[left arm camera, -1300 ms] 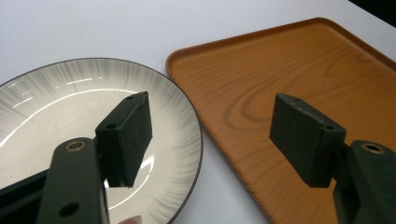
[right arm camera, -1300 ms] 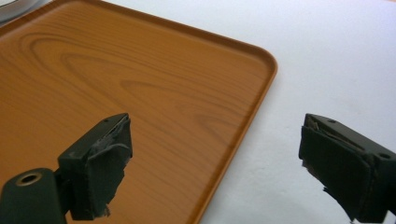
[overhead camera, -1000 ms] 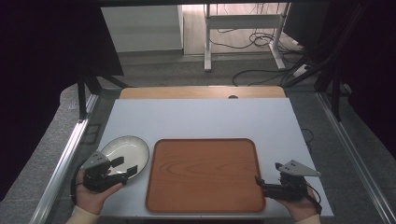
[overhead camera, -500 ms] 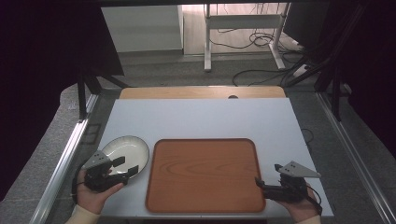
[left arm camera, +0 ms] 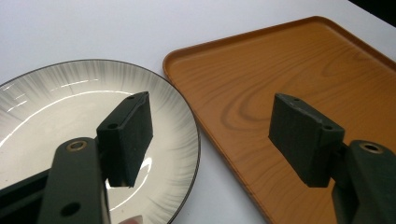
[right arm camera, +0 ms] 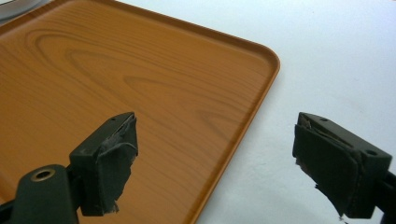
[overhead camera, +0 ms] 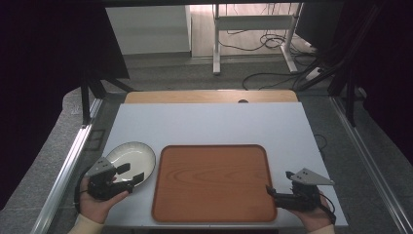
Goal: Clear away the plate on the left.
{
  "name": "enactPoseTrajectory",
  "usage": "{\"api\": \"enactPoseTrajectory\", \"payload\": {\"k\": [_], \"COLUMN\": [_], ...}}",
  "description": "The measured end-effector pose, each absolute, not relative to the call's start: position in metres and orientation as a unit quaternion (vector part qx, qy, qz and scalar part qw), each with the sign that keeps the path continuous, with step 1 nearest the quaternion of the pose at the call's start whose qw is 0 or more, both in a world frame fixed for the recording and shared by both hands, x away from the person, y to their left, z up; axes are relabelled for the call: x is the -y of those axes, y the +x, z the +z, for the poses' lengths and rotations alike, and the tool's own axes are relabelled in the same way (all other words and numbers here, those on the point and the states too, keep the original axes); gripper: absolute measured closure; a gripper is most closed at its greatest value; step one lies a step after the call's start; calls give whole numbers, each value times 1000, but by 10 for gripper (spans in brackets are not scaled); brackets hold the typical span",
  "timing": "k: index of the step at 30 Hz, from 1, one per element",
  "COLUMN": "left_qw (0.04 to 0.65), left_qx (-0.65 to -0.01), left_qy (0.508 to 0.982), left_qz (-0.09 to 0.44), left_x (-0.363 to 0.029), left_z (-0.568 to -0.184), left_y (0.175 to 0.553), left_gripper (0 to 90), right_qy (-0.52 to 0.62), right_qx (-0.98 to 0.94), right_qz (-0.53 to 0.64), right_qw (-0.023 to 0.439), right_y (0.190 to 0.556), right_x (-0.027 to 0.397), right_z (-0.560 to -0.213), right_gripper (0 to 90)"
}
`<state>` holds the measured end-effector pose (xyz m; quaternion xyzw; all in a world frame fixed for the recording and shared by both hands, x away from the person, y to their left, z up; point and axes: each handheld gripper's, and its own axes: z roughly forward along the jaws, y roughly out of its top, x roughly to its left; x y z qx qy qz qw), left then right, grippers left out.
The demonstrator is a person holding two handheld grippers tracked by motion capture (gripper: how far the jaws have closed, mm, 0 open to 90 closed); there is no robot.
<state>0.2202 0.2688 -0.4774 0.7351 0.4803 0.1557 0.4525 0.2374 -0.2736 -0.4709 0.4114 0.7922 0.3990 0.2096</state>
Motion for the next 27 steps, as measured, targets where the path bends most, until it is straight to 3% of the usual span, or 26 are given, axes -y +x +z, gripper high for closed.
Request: {"api": "enactPoseTrajectory", "payload": {"k": [27], "left_qw": [454], "left_qx": [-500], "left_qy": [715], "left_qz": [181], "left_x": [-294], "left_z": [-466], "left_y": [221], "left_gripper": [303], "right_qy": [416], "right_qx": [-791], "right_qz": [395], "right_qw": [211], "right_y": [238], "right_x": [275], "right_z": [-471], "right_gripper": [149]}}
